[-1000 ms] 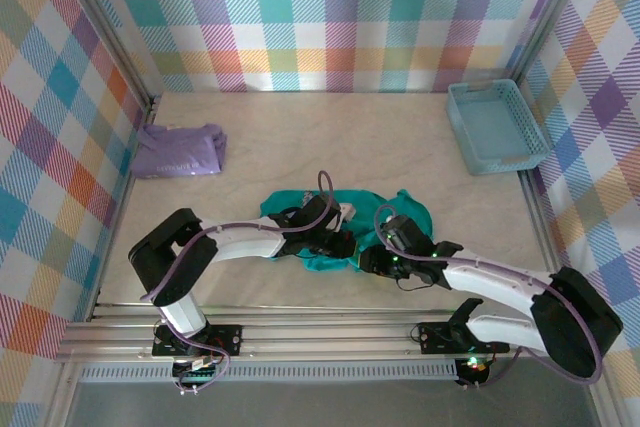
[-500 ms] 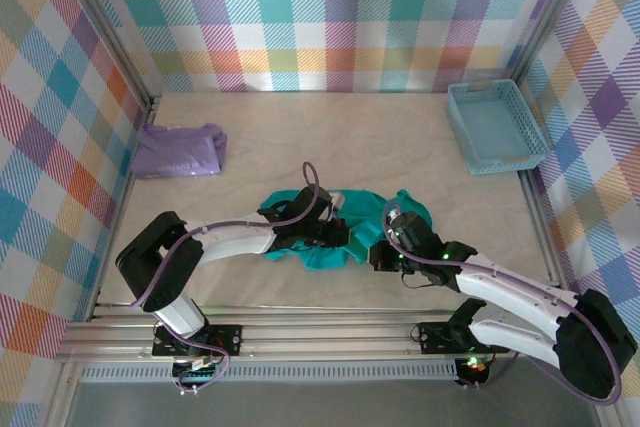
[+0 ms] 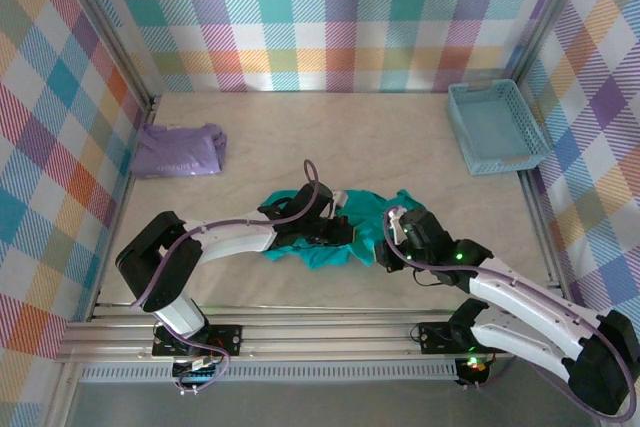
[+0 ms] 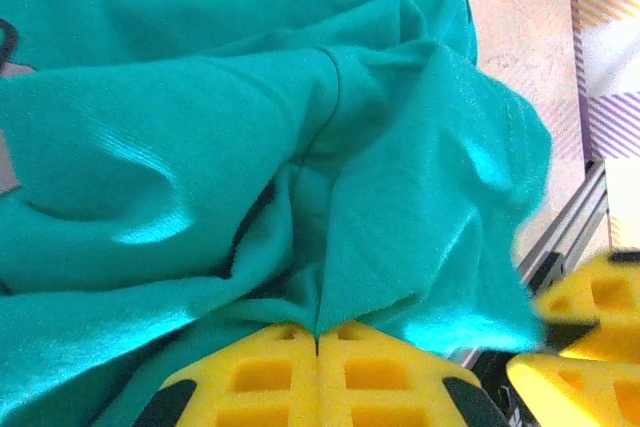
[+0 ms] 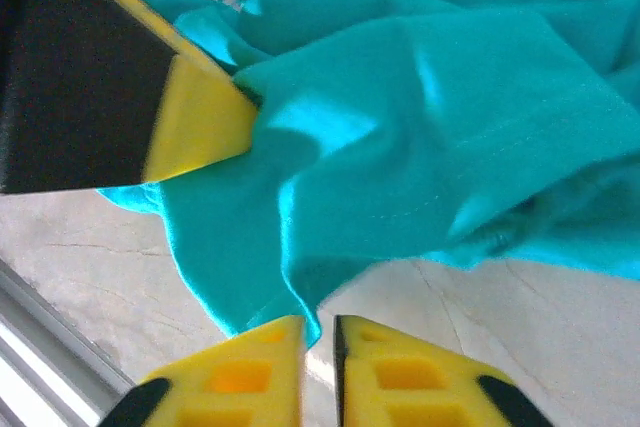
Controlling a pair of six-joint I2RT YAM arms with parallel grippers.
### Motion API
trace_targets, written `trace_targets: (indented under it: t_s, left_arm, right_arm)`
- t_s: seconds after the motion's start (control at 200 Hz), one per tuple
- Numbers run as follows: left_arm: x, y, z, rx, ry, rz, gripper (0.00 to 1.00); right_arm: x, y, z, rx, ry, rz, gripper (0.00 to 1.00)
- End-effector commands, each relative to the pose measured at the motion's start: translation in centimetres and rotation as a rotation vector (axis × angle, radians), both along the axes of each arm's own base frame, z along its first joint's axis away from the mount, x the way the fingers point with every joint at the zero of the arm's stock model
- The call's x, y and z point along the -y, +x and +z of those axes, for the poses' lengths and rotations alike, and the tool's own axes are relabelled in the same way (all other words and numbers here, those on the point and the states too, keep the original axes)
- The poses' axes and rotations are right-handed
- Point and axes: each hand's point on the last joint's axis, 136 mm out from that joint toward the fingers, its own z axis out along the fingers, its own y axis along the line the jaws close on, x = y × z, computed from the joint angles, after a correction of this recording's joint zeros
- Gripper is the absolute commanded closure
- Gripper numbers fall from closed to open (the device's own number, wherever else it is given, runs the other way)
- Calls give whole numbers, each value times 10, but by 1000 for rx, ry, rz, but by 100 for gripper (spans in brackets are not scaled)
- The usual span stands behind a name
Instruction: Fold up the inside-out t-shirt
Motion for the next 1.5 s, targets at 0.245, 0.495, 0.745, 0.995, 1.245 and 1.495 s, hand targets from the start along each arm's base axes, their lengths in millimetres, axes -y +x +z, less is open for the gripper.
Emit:
trace_targets:
  t_s: [0.245, 0.495, 0.745, 0.995, 1.245, 1.495]
  left_arm:
    - [22, -55, 14, 100, -13, -251, 100]
    - [-50, -25, 53, 322, 111, -111, 49]
    - [-187, 55, 34, 102, 245, 482, 30]
    - [-194, 73, -7, -37, 258, 517, 27]
    - [-173, 76, -29, -93, 168, 487, 64]
    - [-163, 127, 74, 233, 48, 495, 100]
  right_arm:
    - [42, 35, 66, 161, -89, -235, 62]
    - [2, 91, 73, 178, -16, -137, 49]
    - [-47, 150, 33, 122, -101, -10, 41]
    - [-89, 180, -27, -5, -181, 130, 26]
    - [-96, 196, -68, -38, -318, 165, 42]
    - [-101, 227, 52, 237, -150, 154, 100]
